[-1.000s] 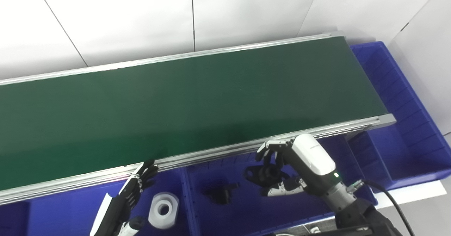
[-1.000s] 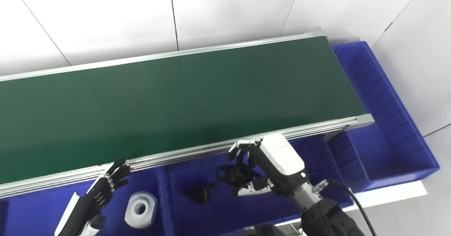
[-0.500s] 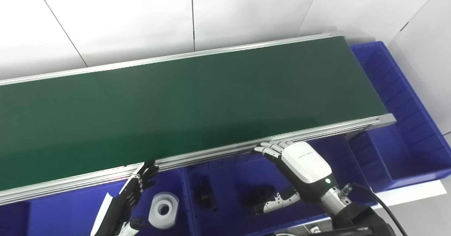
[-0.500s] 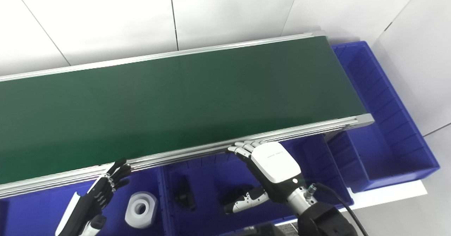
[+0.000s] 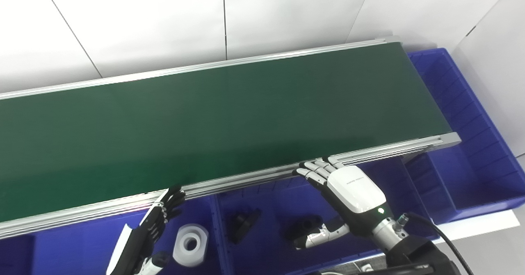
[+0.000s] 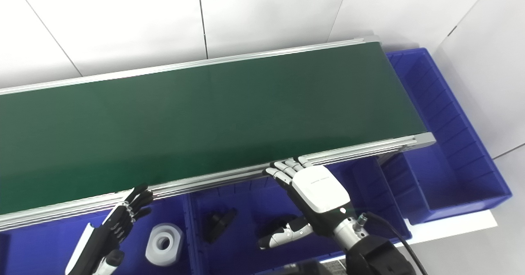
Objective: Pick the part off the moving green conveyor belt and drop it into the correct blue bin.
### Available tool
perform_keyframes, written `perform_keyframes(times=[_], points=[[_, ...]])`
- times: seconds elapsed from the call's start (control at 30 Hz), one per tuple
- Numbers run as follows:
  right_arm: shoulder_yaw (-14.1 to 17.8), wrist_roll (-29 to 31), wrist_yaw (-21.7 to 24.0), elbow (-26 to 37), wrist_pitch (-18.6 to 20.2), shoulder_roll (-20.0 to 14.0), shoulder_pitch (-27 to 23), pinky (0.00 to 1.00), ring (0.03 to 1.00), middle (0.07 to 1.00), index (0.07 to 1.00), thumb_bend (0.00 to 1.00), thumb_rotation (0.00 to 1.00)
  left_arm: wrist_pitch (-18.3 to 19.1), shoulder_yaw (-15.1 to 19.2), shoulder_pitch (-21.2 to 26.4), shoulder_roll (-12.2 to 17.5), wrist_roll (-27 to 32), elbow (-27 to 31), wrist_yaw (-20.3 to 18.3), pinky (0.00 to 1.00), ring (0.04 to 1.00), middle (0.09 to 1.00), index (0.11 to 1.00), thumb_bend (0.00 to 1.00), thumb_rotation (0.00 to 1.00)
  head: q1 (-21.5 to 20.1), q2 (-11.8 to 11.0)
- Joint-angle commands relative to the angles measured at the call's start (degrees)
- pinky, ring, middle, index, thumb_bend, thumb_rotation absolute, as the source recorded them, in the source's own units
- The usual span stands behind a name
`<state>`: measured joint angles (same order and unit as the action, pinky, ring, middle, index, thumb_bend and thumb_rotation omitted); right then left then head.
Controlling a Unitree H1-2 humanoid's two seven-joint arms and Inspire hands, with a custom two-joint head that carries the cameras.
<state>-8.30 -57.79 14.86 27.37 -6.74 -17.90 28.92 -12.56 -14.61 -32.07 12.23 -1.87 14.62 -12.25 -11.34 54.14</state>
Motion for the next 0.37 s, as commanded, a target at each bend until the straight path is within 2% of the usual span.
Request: perform_keyframes(times=[0.0, 0.1, 0.17, 0.23, 0.33], points=[[0.68, 3.60, -2.44, 1.66, -0.72, 0.15, 0.59, 0.87, 0.851, 0.876, 0.844, 1.00, 0.73, -0.58, -0.05, -0.69, -0.10, -0.17, 1.89, -0.06, 0.87, 0.901, 0.902, 0.910, 0.97, 0.89, 0.16, 0.08], [0.60, 9.92, -2.73, 2.21, -1.81, -0.22, 0.93, 0.75, 0.813, 0.856, 0.840, 1.00, 0.70, -0.65, -0.12, -0.63, -0.10, -0.24, 1.80, -0.06, 0.86, 0.902, 0.904, 0.910, 0.96, 0.90, 0.40, 0.13], [0.19, 13.31, -2.75, 2.75, -2.85, -0.92, 0.98, 0.72, 0.807, 0.854, 0.841, 1.00, 0.70, -0.35, -0.15, -0.64, -0.14, -0.35, 1.90, -0.03, 0.87, 0.902, 0.904, 0.910, 0.97, 0.90, 0.96, 0.25], [-0.43, 16.72, -2.46, 3.53, -4.13, -1.98, 0.87, 0.67, 0.803, 0.858, 0.861, 0.99, 0.73, -0.12, -0.21, -0.62, -0.23, -0.53, 1.97, 0.04, 0.86, 0.904, 0.905, 0.909, 0.98, 0.90, 1.74, 0.35], [-1.62, 24.23, -0.44, 5.26, -4.36, -3.63, 0.40, 0.67, 0.817, 0.871, 0.870, 0.99, 0.75, -0.38, -0.32, -0.49, -0.38, -0.77, 1.59, 0.09, 0.86, 0.904, 0.906, 0.910, 0.98, 0.90, 2.92, 0.43]])
